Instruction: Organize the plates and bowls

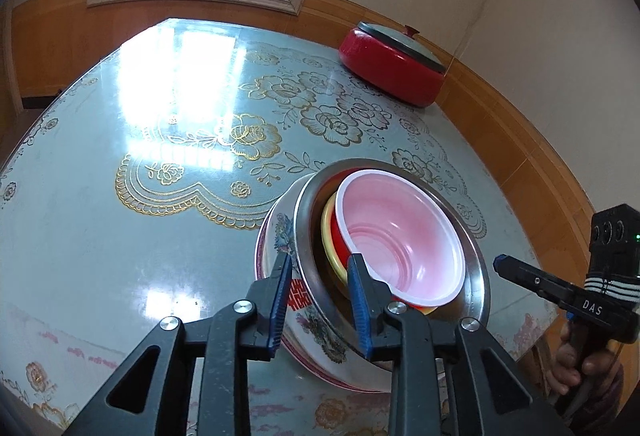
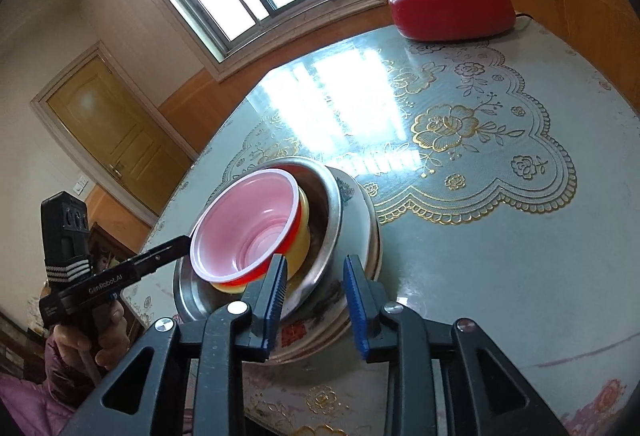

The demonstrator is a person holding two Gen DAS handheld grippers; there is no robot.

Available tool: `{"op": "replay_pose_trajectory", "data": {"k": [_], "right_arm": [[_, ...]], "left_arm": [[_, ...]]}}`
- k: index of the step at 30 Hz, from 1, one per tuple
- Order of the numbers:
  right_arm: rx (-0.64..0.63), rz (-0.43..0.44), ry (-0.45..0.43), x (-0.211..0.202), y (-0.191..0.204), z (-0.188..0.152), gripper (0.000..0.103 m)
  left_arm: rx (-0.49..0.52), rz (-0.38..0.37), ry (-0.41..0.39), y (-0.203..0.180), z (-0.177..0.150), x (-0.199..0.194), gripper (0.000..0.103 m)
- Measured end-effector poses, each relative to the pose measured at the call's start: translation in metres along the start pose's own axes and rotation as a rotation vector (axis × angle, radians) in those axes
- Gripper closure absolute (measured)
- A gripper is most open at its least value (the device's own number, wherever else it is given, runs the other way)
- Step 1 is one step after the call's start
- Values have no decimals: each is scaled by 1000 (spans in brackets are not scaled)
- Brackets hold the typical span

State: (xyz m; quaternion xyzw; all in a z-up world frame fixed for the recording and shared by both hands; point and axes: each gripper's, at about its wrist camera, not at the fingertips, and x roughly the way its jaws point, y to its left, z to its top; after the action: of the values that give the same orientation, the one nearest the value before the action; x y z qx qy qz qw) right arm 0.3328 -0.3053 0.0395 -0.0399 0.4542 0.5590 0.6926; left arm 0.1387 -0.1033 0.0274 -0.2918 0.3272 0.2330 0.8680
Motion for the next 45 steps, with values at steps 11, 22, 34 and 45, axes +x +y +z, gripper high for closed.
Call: {"op": "replay_pose_trajectory", "data": {"k": [11,22,34,45], "right_arm": [[-57,56,110,16,-1,-33,83],[-110,66,107,24,13,-38,85],[-105,32,84,20,18,-44,86],[-49,-168,27,20,51,-54,83]], "left_arm": [[-96,103,-49,33,-12,-29,74],[-63,127,-22,23,-32,-8,76],[1,88,0,11,-29,5,74],[149,-56,78,24,-18,6,73]]}}
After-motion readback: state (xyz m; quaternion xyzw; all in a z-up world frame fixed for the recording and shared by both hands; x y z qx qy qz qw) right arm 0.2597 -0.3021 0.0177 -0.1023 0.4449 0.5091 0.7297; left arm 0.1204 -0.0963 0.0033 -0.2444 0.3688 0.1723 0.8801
